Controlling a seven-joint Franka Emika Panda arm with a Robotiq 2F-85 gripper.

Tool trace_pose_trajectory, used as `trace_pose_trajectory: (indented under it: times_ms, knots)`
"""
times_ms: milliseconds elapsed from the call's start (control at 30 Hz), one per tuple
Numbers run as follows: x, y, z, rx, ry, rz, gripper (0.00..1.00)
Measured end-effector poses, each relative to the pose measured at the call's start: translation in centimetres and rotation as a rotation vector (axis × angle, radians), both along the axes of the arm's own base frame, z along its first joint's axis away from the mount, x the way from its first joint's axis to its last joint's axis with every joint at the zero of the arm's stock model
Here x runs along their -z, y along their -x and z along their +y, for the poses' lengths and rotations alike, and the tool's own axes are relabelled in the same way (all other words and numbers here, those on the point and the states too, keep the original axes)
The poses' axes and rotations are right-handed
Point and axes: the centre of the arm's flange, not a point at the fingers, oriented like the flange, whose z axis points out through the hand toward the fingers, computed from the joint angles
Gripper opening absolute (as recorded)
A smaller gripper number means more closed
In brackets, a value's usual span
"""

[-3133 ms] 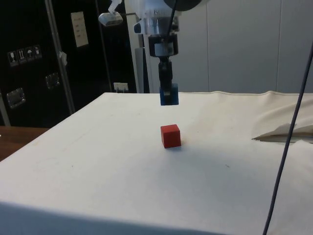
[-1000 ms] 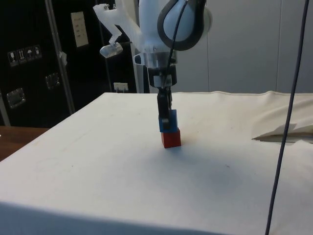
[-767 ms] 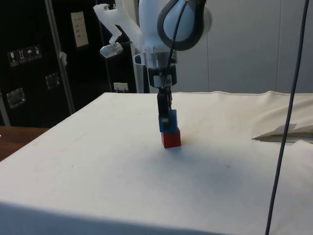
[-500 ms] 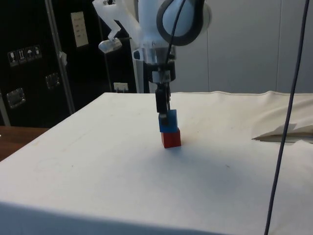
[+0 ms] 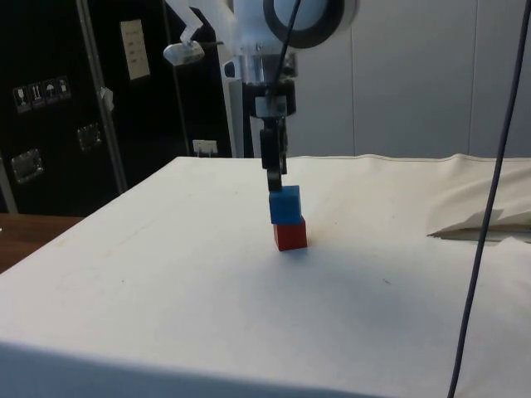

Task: Stack the two cubes.

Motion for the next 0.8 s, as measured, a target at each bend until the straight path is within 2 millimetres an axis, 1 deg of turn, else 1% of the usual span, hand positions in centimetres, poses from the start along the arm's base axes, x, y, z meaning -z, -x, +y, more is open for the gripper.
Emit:
trace_pose_trajectory:
  times_ms: [100,200,400,800]
  knots:
    - [-0.7,-0.1,-0.3,0.009,-0.002,-0.005,1.00]
    - [-1.0,-0.2,-0.6,0.015,-0.002,-0.005,1.00]
    - [-2.2,-0.6,-1.9,0.043,-0.003,-0.008,1.00]
    - [-4.0,-1.2,-4.1,0.085,-0.005,-0.017,1.00]
